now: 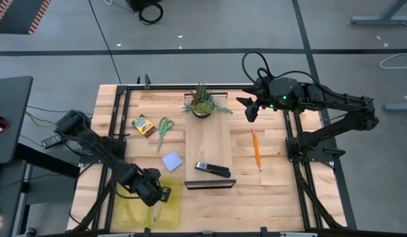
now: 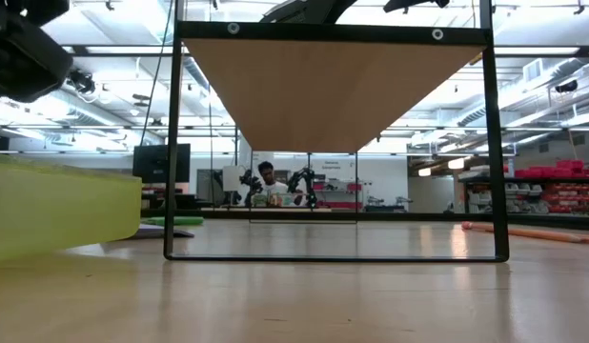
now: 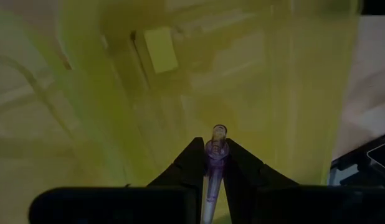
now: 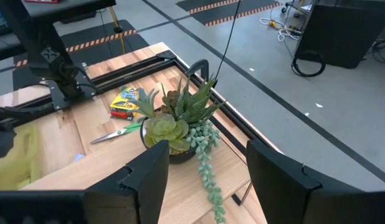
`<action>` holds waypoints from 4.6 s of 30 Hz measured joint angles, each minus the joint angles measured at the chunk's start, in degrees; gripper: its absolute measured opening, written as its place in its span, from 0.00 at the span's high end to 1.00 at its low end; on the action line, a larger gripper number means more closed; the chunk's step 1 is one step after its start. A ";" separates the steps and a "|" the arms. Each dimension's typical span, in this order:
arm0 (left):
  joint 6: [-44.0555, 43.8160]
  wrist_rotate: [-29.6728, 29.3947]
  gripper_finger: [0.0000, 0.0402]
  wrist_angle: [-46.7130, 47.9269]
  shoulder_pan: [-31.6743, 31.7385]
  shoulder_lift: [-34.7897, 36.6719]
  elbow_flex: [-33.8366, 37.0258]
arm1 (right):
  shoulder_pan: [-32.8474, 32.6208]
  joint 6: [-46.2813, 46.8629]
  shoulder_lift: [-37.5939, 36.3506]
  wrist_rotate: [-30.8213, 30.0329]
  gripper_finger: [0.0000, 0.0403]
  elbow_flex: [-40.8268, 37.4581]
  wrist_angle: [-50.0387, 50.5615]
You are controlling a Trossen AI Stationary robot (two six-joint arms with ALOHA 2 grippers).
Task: Pack school essentials
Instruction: Put the pen into the supply box, then put the scissors into the supply box
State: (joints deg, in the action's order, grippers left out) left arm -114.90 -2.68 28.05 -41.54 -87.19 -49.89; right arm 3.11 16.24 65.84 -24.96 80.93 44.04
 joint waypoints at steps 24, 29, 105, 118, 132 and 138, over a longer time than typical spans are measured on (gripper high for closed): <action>-0.17 7.66 0.57 0.11 0.09 0.21 0.00 | -0.02 -0.12 0.00 0.21 0.46 0.00 -0.01; 1.69 4.85 0.59 3.76 0.80 3.51 0.00 | -0.01 0.34 0.00 0.20 0.46 0.00 -0.01; 61.61 -10.72 0.46 3.97 53.00 10.75 14.19 | 1.79 -0.32 0.03 0.58 0.45 -2.17 4.75; 61.54 -15.11 0.56 -1.43 53.00 10.70 15.82 | 0.75 -0.39 0.04 1.72 0.45 -2.67 -0.80; 57.98 -16.50 0.40 -4.15 53.00 5.44 15.87 | 0.72 0.28 0.02 2.92 0.45 -2.67 -2.26; 54.23 -17.14 0.45 -4.37 53.00 4.96 15.91 | 0.72 0.25 0.03 2.99 0.45 -2.67 -2.22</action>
State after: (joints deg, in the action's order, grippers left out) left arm -60.66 -19.82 23.69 11.46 -82.24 -33.98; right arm 3.84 16.48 65.87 -21.97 78.26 41.82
